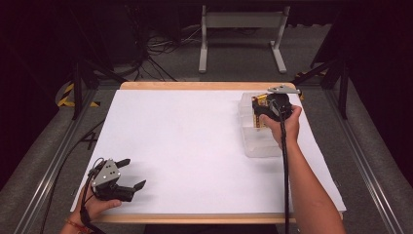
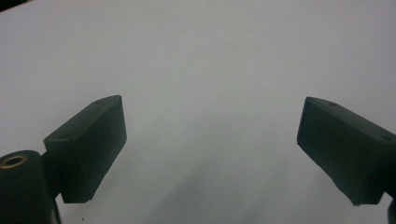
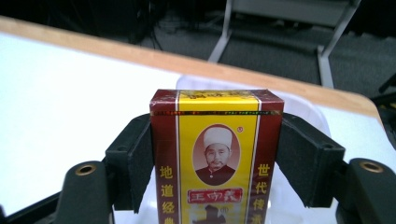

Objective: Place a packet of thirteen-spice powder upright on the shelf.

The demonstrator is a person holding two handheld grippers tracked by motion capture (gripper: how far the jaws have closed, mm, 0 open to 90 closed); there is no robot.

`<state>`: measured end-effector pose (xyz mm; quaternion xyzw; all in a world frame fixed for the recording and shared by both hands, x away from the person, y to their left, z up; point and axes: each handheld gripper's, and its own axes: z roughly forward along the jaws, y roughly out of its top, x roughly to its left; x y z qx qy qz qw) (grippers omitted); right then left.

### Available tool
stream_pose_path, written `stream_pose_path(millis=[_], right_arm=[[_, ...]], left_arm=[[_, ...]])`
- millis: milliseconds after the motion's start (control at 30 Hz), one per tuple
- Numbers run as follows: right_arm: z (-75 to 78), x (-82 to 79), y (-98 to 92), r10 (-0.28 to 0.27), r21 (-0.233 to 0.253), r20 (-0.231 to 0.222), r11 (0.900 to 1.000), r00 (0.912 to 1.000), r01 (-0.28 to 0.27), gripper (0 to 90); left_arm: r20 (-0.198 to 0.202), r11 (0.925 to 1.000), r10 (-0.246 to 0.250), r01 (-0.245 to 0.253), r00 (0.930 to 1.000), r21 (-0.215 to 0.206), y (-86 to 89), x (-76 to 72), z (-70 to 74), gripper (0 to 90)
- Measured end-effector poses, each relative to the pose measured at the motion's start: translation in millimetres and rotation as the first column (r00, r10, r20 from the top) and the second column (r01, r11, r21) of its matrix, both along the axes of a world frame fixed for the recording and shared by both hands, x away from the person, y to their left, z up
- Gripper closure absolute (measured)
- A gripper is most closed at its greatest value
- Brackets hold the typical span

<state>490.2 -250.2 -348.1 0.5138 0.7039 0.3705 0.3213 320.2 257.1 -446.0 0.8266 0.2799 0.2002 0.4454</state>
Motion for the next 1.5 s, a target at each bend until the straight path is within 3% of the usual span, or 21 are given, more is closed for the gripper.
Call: stream_pose_path(millis=[67, 367, 533, 1233, 1500], right_arm=[[1.1, -1.5, 0.9, 0.007, -0.022, -0.033, 1.000, 0.9994, -0.008, 32.4], [3.3, -7.7, -0.4, 0.024, -0.051, -0.092, 0.998, 0.9955, -0.029, 32.4], [1.2, -11.8, 2.2, 0.051, -0.096, -0.132, 0.993, 0.9900, -0.064, 31.5], [-2.5, -22.9, -11.8, 0.086, -0.027, -0.129, 0.996, 0.9879, -0.091, 24.8], [-2.8, -32.3, -22.5, 0.131, -0.018, -0.099, 0.991, 0.9863, -0.134, 23.3]], left_arm=[[0.000, 1.0000, 0.001, -0.001, 1.0000, -0.003, -0.1, -0.7, 0.4, 8.9], [-0.002, 1.0000, 0.001, -0.001, 1.0000, 0.000, -0.4, -0.3, 0.1, 8.9], [-0.002, 1.0000, 0.001, -0.001, 1.0000, 0.000, 0.0, -0.1, -0.1, 8.9], [-0.003, 0.9999, 0.012, -0.012, 0.9999, -0.002, 0.8, -0.3, -0.2, 8.8], [-0.004, 0.9999, 0.011, -0.011, 0.9999, -0.002, 0.7, -0.2, -0.2, 8.8]])
